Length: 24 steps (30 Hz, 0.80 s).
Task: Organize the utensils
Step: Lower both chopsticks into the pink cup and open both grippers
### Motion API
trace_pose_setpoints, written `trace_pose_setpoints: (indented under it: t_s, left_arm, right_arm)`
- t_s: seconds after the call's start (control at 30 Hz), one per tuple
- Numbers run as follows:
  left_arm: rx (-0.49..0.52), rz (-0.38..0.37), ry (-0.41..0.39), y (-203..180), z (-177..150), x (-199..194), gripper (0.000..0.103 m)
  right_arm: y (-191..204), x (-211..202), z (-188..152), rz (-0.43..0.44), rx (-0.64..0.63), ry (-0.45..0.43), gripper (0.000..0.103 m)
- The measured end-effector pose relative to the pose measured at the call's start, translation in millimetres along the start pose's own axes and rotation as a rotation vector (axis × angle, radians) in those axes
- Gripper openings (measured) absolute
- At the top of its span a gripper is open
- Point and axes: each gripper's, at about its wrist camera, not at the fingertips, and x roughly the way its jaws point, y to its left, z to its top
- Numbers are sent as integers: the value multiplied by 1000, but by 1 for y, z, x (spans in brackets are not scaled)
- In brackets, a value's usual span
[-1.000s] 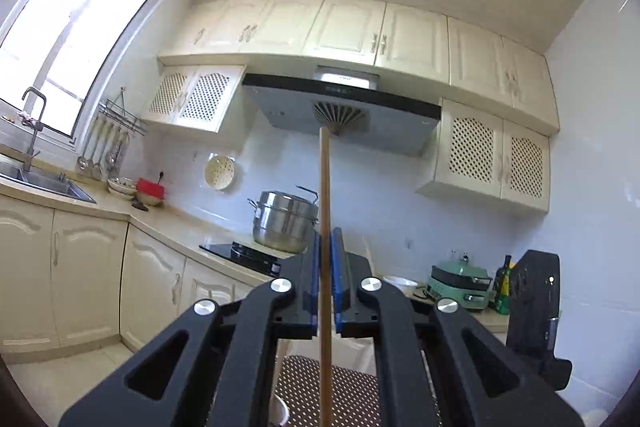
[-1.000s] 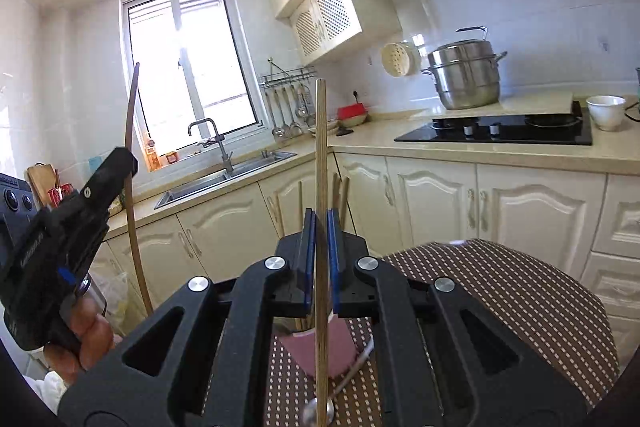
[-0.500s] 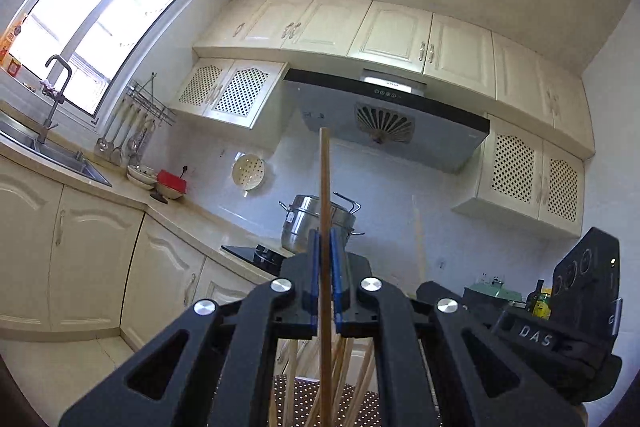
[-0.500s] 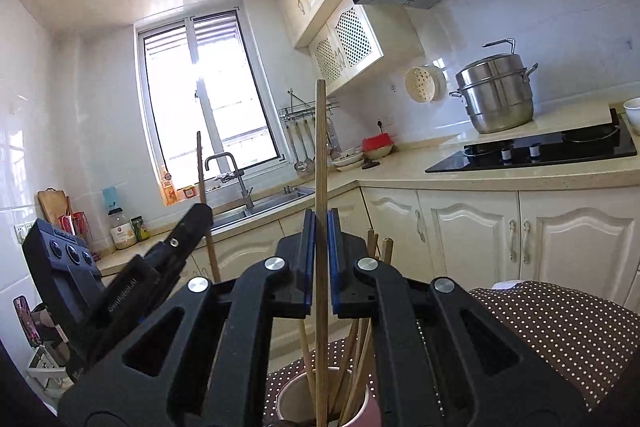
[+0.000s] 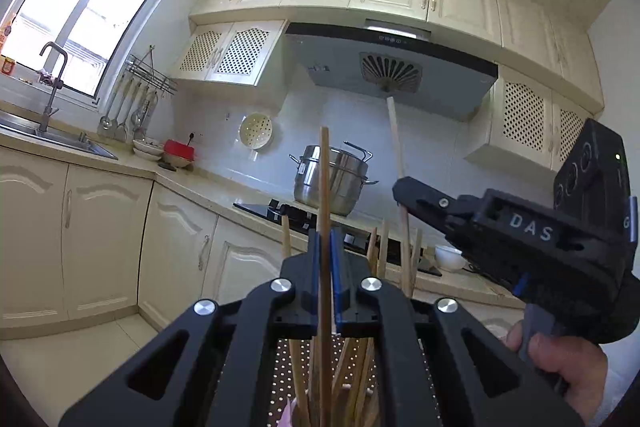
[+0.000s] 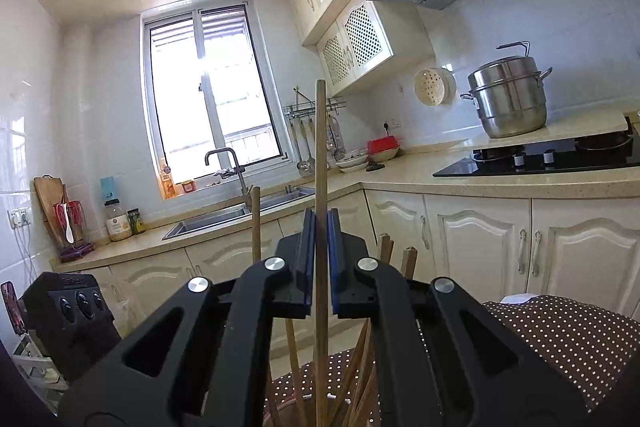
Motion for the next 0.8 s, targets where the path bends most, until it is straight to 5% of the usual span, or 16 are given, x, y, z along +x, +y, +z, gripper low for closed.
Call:
trace_pose_setpoints:
  t_s: [0.4, 0.43, 0.53, 0.8]
  left_arm:
    - [24, 43, 115, 0, -7, -29, 7]
    - [23, 48, 120, -1, -6, -30, 11]
    - [-1, 56, 129, 0, -1, -37, 45]
    - [37, 205, 179, -5, 15, -55, 55]
  right_arm:
    - [0, -26, -14, -38, -4, 65, 7]
    - [1, -29, -13, -38, -3, 68, 7]
    - [6, -41, -14, -46, -16, 79, 7]
    - [13, -62, -22, -65, -19, 120, 7]
